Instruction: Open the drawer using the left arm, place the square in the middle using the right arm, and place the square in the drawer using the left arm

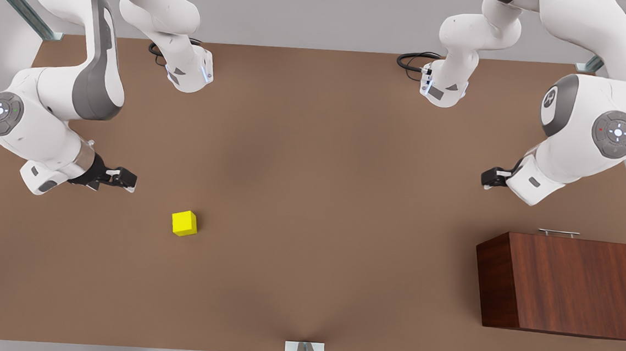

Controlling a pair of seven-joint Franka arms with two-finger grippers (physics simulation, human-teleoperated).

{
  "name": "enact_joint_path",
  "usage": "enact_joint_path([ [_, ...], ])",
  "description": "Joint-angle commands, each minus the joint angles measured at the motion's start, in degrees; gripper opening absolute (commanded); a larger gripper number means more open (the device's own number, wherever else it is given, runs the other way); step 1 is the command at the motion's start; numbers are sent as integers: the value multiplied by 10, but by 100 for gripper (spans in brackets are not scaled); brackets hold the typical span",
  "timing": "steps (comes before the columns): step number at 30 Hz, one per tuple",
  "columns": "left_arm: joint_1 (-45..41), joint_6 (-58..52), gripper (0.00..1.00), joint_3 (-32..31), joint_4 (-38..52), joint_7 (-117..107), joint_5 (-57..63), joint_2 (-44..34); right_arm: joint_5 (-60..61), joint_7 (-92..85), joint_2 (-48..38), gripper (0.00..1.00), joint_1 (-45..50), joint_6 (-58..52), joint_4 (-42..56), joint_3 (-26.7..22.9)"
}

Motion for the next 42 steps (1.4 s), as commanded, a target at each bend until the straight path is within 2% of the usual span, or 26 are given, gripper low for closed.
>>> enact_joint_path([
  [1,0,0,100,0,-3,-1,5,0,0,-4,0,100,-2,-2,0,-3],
  [2,0,-7,100,1,-16,-4,4,-4,0,-4,0,100,-2,-2,0,-4],
  [3,0,-18,100,28,-45,-3,4,-14,1,-4,0,100,-2,-2,0,-4],
  [4,0,33,100,105,-167,-110,-36,-63,0,6,0,100,0,-1,0,-3],
  [5,0,112,100,135,-245,-232,-53,-86,0,6,2,100,0,3,1,-3],
  [7,0,246,100,147,-350,-407,-53,-118,-1,6,4,100,2,14,-2,-3],
  [9,0,326,100,181,-401,-464,-59,-137,2,2,32,100,4,55,-21,-2],
  [12,0,423,100,199,-461,-490,-58,-148,3,-1,90,100,9,87,-22,5],
  [14,0,538,100,202,-505,-507,-60,-143,3,-1,114,100,23,110,-22,5],
  [21,4,668,100,203,-540,-505,-61,-111,4,70,150,100,97,141,-23,5],
  [25,5,668,100,207,-540,-504,-61,-112,4,70,170,100,95,159,-27,5],
  [30,5,686,100,212,-555,-504,-61,-112,4,30,177,100,66,230,-109,3],
  [33,5,673,100,214,-556,-504,-60,-108,1,-26,194,100,67,241,-108,3],
  [42,5,668,100,213,-548,-504,-60,-76,-21,-39,235,100,58,242,-118,-14],
])
